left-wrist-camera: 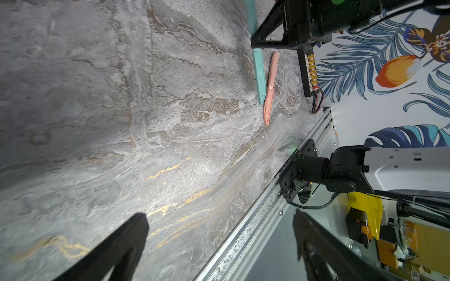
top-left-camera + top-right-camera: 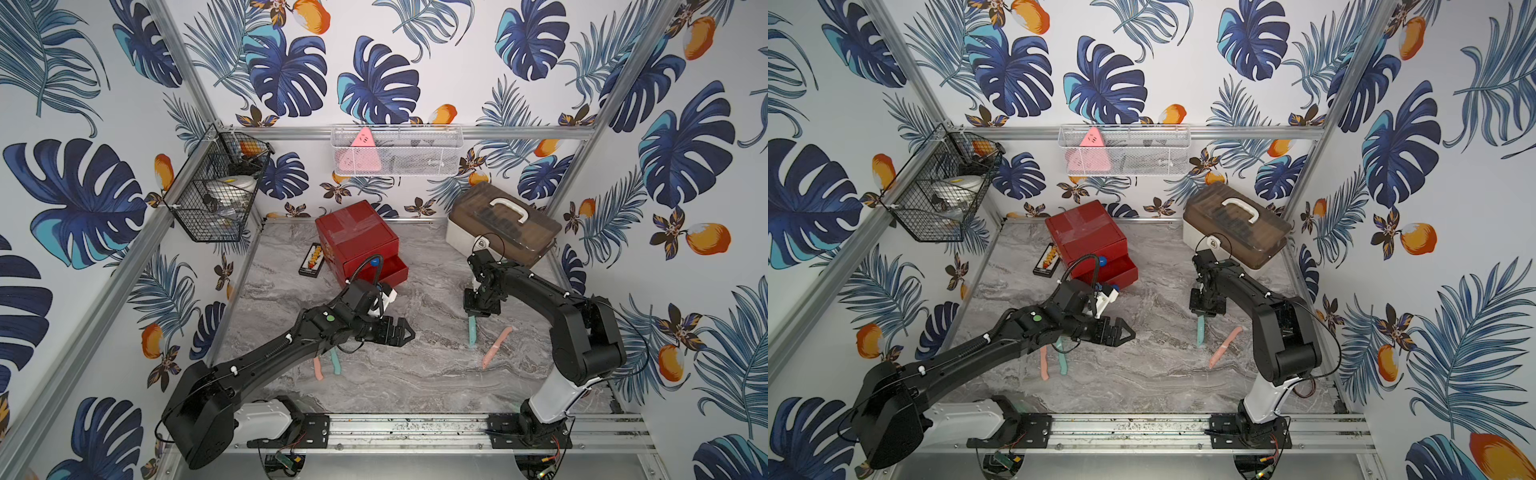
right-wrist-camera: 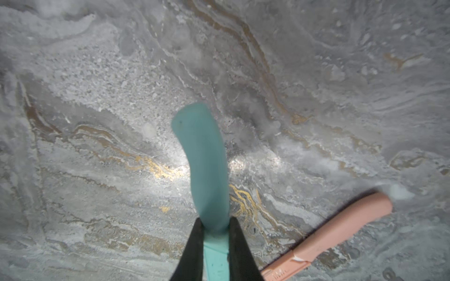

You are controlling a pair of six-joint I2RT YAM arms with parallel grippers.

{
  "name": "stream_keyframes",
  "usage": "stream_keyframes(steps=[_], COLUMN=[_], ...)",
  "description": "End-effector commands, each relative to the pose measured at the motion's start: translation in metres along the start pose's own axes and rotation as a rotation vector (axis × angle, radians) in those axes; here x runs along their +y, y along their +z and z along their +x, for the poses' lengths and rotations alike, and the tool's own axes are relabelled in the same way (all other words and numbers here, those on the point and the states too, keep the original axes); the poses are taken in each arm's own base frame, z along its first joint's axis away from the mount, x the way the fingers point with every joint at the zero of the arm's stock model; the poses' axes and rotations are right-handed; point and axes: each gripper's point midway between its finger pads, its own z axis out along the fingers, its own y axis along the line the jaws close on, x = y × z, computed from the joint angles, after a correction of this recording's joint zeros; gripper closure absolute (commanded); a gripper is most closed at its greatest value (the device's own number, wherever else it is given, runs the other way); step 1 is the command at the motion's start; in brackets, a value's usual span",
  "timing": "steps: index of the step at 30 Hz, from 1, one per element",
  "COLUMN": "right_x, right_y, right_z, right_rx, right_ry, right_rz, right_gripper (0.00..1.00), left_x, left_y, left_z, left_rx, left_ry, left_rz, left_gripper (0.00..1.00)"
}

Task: Place the fruit knives into the drawer by color
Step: Pick up the fruit knife from the center of the board.

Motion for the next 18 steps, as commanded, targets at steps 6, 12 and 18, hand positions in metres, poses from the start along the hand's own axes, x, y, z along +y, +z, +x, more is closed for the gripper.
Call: stream_keyframes(steps=[6,12,18], right_x=[0.003,0.005,0.01], right_y=[-0.004,-0.005,-0.009], right_z=[0.007,0.01,0.014], right_rx=[0.024,0.033,0.044], right_ry=[0.022,0.018,0.026], right_rz=[-0.023,-0.037,-0.074], right_gripper=[0.95,0.95,0.95], left_x=[-0.031,-0.044,-0.054], left_y=[0.041,0.075,0.11], left_z=[-0.017,-0.021,-0.02], left_rx=[-0.063,-0.053,-0.044], left_ry=[0.04,0.056,0.073], left_rz=[0.2,0.269,0.358], left_gripper=[0.01,0.02,0.07])
